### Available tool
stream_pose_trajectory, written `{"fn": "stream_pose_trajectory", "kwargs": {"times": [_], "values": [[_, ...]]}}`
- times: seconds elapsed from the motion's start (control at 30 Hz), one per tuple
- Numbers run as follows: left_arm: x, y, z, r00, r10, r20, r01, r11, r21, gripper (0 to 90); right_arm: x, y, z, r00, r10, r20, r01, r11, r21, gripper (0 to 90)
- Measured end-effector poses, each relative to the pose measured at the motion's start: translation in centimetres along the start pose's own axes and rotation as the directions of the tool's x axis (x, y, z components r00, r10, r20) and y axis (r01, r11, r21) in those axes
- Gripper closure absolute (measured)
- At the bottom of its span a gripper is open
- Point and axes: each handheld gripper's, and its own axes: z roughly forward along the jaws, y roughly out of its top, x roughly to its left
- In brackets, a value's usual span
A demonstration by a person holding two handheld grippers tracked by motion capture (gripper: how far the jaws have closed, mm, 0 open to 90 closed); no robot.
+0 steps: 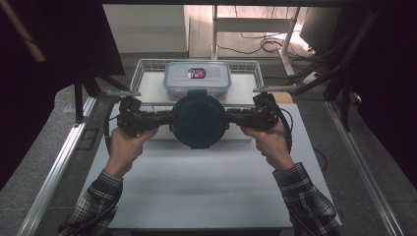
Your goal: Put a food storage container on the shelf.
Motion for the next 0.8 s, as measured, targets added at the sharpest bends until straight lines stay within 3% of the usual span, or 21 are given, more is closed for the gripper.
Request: {"fn": "stream_pose_trajectory", "kwargs": {"times": [0.47,0.8], "values": [[-0.7,5.9,-1.6,0.999,0.044,-0.009,-0.045,0.9979,-0.047,56.3,0.7,5.5,-1.2,0.9991,-0.042,0.002,0.043,0.998,-0.049,57.0],[0.6,9.7,-1.5,0.9985,0.054,-0.005,-0.054,0.9961,-0.07,56.3,-0.1,9.4,-0.9,0.9985,-0.054,0.014,0.054,0.996,-0.072,56.9]]}}
